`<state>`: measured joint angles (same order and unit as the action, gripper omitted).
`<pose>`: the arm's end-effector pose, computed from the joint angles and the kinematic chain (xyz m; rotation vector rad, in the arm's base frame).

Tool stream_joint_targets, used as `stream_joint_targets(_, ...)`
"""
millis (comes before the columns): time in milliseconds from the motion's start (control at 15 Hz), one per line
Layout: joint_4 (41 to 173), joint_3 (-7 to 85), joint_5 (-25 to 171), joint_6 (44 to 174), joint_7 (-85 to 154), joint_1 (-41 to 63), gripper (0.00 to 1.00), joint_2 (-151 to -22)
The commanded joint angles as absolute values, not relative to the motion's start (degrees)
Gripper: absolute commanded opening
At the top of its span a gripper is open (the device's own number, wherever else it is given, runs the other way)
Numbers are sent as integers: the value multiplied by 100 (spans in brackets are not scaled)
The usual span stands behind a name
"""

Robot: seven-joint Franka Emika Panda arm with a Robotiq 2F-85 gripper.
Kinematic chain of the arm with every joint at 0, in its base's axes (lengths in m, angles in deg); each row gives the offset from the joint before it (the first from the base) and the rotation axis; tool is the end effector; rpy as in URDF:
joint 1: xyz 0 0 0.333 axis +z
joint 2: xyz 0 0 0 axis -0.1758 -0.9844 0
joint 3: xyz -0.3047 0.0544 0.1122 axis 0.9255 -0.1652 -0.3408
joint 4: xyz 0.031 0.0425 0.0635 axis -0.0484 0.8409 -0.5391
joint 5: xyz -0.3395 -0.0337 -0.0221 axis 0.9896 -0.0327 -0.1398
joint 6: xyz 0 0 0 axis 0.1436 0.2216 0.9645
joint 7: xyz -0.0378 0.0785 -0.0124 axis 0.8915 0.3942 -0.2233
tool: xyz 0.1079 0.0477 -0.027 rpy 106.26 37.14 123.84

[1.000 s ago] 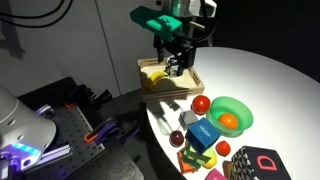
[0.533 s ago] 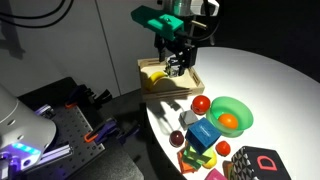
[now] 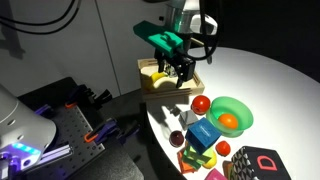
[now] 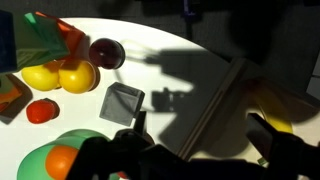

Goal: Put the grey, blue and yellow blocks in the box.

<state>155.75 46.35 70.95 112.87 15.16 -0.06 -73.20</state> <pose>0.4044 -0.1601 0.3057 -3.1201 0.1659 0.1621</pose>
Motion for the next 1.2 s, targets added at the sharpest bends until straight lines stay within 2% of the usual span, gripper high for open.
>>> stream_joint_targets(0, 15424, 4684, 7325, 11478, 1707, -116, 100, -7682)
stream_joint_targets(1133, 15152, 5117, 7725, 12781, 3044, -182, 100, -8918)
